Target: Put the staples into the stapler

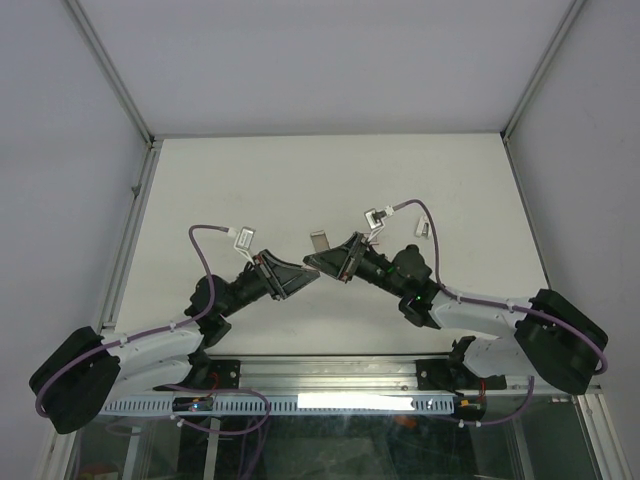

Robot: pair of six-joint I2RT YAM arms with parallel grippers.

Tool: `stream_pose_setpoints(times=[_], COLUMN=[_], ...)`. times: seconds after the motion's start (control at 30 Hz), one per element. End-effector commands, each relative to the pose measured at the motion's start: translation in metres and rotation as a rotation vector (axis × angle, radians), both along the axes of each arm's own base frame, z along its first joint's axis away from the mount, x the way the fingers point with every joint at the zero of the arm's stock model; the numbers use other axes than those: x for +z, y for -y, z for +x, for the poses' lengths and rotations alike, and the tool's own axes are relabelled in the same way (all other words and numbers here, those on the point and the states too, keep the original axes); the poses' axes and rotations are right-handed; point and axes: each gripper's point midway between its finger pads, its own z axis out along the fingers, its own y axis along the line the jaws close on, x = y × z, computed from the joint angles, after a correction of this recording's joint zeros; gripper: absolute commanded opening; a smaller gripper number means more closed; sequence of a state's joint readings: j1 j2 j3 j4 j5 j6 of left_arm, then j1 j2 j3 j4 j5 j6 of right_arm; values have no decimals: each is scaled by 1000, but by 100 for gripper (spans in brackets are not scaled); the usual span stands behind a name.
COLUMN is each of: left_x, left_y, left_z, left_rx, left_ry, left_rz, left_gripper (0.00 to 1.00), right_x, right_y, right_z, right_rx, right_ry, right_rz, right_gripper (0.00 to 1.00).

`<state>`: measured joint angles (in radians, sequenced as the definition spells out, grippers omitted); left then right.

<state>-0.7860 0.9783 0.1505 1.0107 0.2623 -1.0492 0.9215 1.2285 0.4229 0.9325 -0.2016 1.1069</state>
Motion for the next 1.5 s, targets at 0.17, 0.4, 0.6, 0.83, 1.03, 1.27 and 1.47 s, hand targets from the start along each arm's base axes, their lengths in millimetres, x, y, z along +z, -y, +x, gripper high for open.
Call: stream_pose_setpoints(times=[0.17, 0.4, 0.6, 0.83, 1.03, 1.27, 1.47], left_x=[25, 25, 18, 15, 7, -3, -38], left_y=[-5, -4, -4, -5, -3, 0, -20], left_z=[-4, -5, -3, 0, 4, 10, 40], left_rx=[10, 4, 13, 27, 37, 49, 152], left_ry=[68, 66, 43, 31, 11, -6, -89], left_rz=[-79, -75, -57, -50, -21, 32, 213], left_gripper=[0, 0, 0, 0, 0, 42, 93], right_x=[37, 35, 31, 29, 25, 11, -46], right_y=[-2, -4, 2, 7, 11, 28, 101], right_z=[6, 8, 13, 13, 15, 30, 88], right_rx=[-35, -38, -69, -87, -113, -202, -402], right_ry=[36, 38, 35, 32, 27, 23, 32], right_rz=[119, 80, 49, 39, 23, -49, -419], right_gripper=[0, 36, 75, 67, 25, 0, 0])
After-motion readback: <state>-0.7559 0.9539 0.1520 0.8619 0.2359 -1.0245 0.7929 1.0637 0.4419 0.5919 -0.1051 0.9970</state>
